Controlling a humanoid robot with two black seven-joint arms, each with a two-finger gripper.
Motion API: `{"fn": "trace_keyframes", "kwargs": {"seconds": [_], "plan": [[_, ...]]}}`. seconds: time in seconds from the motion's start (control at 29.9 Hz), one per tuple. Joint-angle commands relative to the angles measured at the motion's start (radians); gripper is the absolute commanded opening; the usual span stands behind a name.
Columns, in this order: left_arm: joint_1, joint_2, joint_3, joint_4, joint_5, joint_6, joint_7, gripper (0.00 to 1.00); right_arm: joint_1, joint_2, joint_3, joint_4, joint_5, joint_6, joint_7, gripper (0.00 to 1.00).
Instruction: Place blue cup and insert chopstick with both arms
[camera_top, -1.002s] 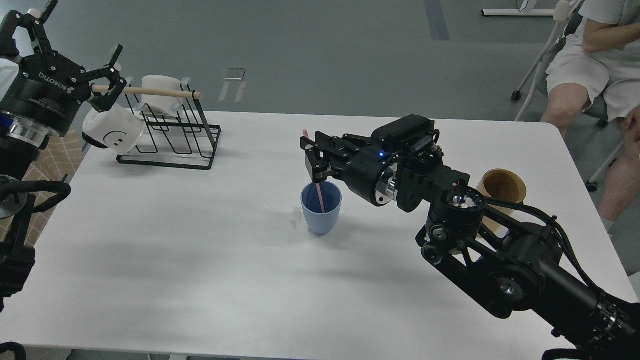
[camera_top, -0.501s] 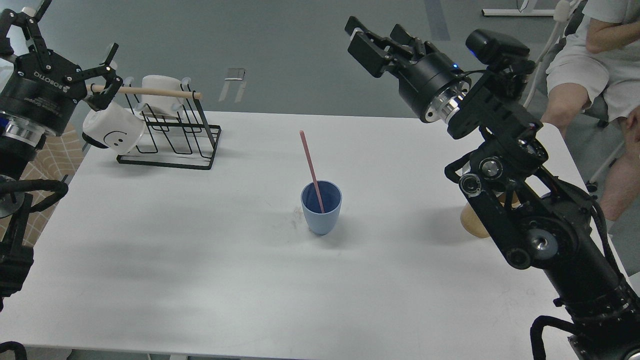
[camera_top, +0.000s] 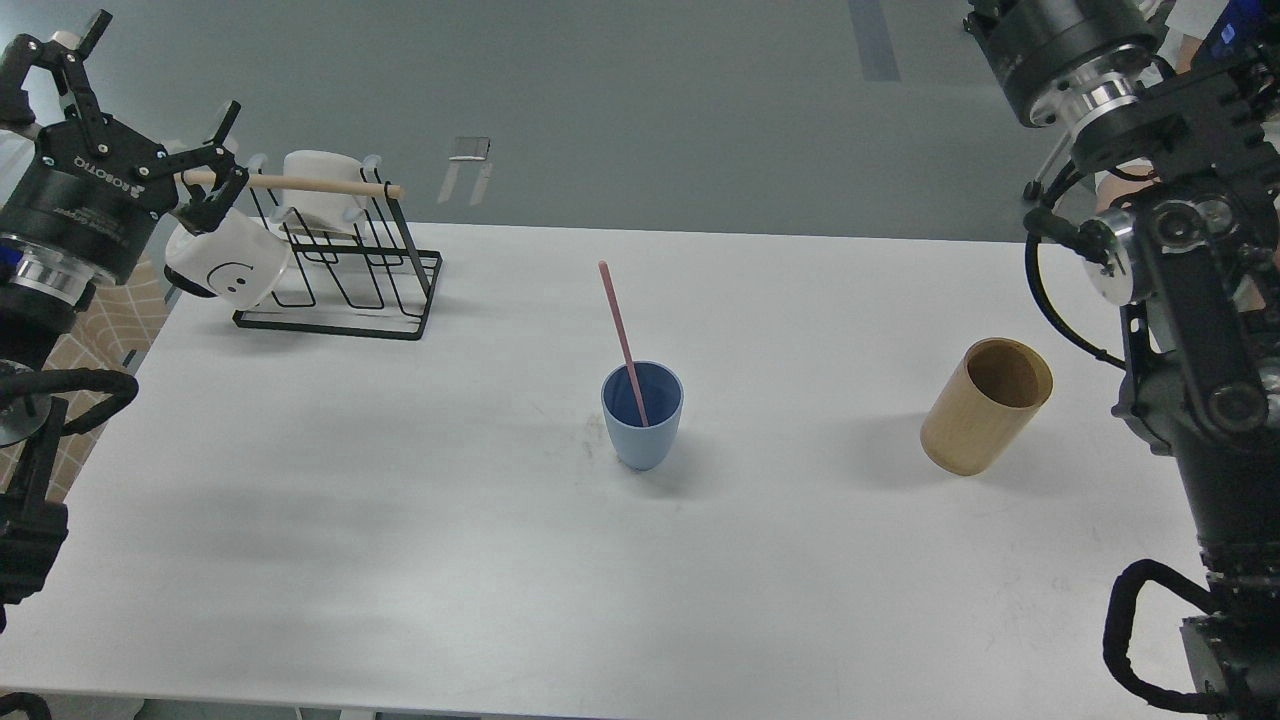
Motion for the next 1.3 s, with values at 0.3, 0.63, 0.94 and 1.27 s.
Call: {"fn": "trace_keyframes", "kwargs": {"seconds": [0.3, 0.63, 0.94, 1.27], "plan": [[0.008, -0.003, -0.001, 0.000, -0.003, 0.005, -0.001, 0.97, -0.067, -0.099, 0.080, -0.113, 0.718, 0.002, -0.004, 0.99], [0.025, -0.001, -0.006, 0.000, -0.011, 0.006, -0.003, 0.97, -0.105, -0.095, 0.189, -0.226, 0.881, 0.139, -0.001, 0.99], [0.040, 0.006, -0.030, 0.000, -0.012, 0.011, 0.002, 0.97, -0.108, -0.095, 0.215, -0.336, 1.012, 0.252, 0.002, 1.00], [0.041, -0.001, -0.030, -0.023, -0.002, 0.026, 0.000, 0.97, -0.128, -0.098, 0.218, -0.323, 1.012, 0.292, 0.004, 1.00]]}}
